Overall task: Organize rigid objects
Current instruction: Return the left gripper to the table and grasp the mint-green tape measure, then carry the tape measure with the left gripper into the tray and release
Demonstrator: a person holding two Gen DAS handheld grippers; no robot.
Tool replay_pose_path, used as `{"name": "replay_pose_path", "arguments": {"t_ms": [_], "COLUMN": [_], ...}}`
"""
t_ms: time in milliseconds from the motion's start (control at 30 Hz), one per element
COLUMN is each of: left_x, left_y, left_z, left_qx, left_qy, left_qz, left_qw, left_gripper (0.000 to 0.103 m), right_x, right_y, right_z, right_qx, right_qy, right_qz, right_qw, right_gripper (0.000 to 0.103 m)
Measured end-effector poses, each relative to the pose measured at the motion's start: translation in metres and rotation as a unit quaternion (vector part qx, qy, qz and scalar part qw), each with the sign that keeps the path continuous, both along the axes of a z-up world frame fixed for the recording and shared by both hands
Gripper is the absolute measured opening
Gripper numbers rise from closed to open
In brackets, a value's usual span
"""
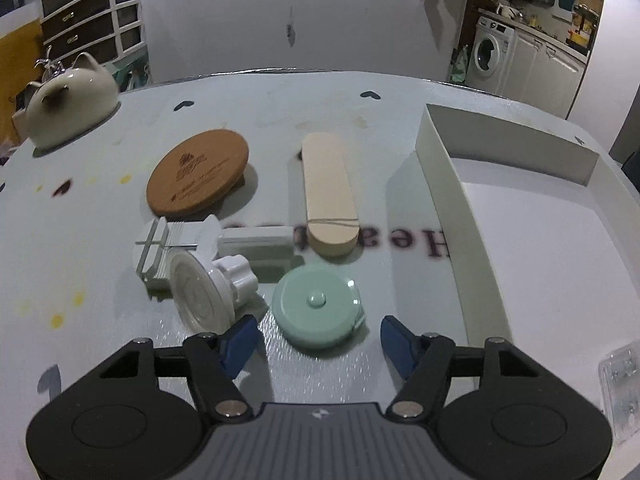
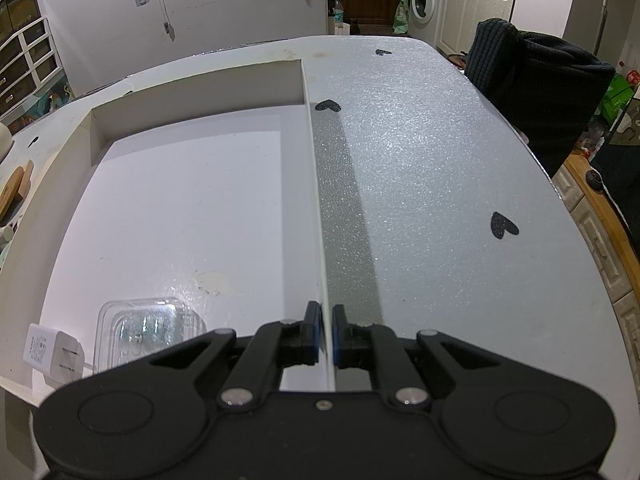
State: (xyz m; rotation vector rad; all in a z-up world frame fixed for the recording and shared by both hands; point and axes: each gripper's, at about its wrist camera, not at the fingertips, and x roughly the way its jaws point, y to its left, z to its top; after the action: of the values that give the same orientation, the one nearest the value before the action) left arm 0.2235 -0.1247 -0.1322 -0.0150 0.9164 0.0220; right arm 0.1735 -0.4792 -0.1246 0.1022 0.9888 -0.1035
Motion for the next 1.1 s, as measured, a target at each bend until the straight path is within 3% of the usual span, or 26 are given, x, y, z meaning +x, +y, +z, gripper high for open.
{"name": "replay_pose_path", "arguments": {"t_ms": [100,167,533,733,933,1100], "left_x": [0.007,0.011,-0.003,-0.018,-0.021,-0.021], "left_y": [0.001,0.001,0.007,0.005,-0.022,-0.064], "left_z": [0.000,0.000,0.004,0.030,0.070,0.075], "left_qx": [0.004,0.008,0.000,-0.014,-0.039,-0.044], "left_qy": [-0.002,-0.003,0.004,-0.022,-0.062,-0.057], "left_qz": [0.000,-0.001,0.016,0.010,-0.049,-0.123], "left_qw": [1.0000,1.0000,0.9999,0.9996,0.9961,0.9898], "left_gripper": [0.062,0.053,0.052,0.052,0.052,0.052], "right_x": [0.000,0.000,0.000,0.000,0.000,0.000], "right_y": [0.000,0.000,0.000,0.001,0.002,0.002], "right_z": [0.000,0.000,0.000,0.000,0.000,0.000], "right_qx": [0.000,0.000,0.000,-0.002,-0.002,-0.002], "right_qy": [0.000,0.000,0.000,0.000,0.000,-0.001], "right_qz": [0.000,0.000,0.001,0.004,0.004,0.003], "right_qw": [1.000,1.000,1.000,1.000,1.000,1.000], "right_gripper": [0.007,0.007,0.007,0.007,0.007,0.007]}}
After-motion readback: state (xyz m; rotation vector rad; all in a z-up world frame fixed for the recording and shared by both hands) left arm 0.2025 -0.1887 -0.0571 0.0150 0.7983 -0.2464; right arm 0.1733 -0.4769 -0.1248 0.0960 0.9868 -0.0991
